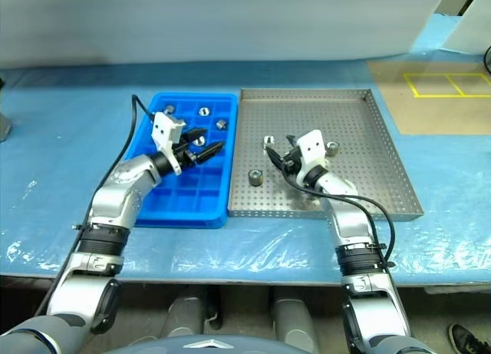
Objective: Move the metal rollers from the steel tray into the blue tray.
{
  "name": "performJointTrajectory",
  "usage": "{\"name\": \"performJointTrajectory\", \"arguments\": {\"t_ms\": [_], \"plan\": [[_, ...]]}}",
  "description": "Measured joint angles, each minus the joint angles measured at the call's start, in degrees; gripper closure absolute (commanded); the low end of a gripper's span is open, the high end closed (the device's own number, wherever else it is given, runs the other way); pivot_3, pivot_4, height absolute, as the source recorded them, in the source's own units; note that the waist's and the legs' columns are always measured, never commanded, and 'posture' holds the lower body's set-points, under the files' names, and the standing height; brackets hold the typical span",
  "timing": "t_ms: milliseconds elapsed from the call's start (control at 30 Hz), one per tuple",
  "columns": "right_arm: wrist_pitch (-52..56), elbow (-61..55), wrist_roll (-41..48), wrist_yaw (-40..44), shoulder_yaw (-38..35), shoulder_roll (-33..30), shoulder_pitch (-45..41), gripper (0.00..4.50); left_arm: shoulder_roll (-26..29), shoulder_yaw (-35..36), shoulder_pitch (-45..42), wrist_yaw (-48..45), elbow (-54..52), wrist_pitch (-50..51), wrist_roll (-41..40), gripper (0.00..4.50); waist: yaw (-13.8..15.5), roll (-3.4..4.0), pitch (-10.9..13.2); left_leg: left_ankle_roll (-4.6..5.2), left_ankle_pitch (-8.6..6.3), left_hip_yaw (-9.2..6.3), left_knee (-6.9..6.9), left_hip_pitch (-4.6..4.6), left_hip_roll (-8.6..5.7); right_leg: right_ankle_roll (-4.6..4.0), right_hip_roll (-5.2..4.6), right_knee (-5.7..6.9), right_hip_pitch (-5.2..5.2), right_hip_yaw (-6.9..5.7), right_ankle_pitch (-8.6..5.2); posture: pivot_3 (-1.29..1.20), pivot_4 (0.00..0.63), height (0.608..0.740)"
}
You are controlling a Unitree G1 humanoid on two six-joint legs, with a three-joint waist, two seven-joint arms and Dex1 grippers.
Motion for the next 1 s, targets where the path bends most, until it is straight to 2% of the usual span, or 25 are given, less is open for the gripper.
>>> {"name": "performJointTrajectory", "arguments": {"t_ms": [200, 500, 633, 767, 1000], "plan": [[1.24, -4.35, 2.27, 2.09, -2.63, -4.93, -0.28, 1.17, 1.66, -2.20, -11.50, -6.85, 3.78, -2.00, 0.42, 0.71, 0.05, 0.00, 0.00, 0.03, 0.00, 0.02, 0.02, 0.02, -0.06, 0.00, -0.03, -0.02, 0.05, 0.02, 0.00, -0.27, 0.150, 0.740], [7.57, -16.05, 6.62, 4.02, -7.15, -11.48, 8.41, 1.17, 0.64, -11.08, -25.45, -23.06, 26.83, -15.57, 7.89, 0.71, -0.57, 0.00, 0.01, 0.09, -0.02, 0.01, 0.01, 0.00, -0.05, 0.01, 0.00, -0.07, 0.04, 0.02, 0.01, -0.39, 0.150, 0.740], [10.12, -20.48, 7.13, 3.25, -7.65, -11.73, 12.94, 1.17, -1.25, -13.59, -34.02, -26.99, 39.60, -26.95, 13.15, 0.71, -1.52, -0.03, 0.02, 0.13, -0.05, 0.00, 0.08, -0.03, -0.10, 0.02, -0.03, -0.08, 0.06, 0.01, 0.01, -0.44, 0.150, 0.740], [11.22, -24.59, 7.28, 1.25, -7.76, -10.56, 16.13, 1.17, -3.25, -15.46, -42.01, -31.78, 49.22, -34.16, 17.21, 0.71, -2.08, -0.02, 0.02, 0.15, -0.07, 0.00, 0.07, 0.03, -0.10, 0.02, -0.02, -0.12, 0.10, 0.04, 0.00, -0.48, 0.150, 0.740], [12.66, -29.66, 7.27, -2.13, -6.11, -8.17, 20.74, 1.17, -3.19, -22.06, -44.25, -44.57, 59.04, -44.14, 26.92, 0.71, -3.98, -0.03, 0.02, 0.16, -0.08, 0.00, 0.07, -0.02, -0.09, 0.03, -0.01, -0.13, 0.09, 0.02, 0.00, -0.55, 0.150, 0.740]]}}
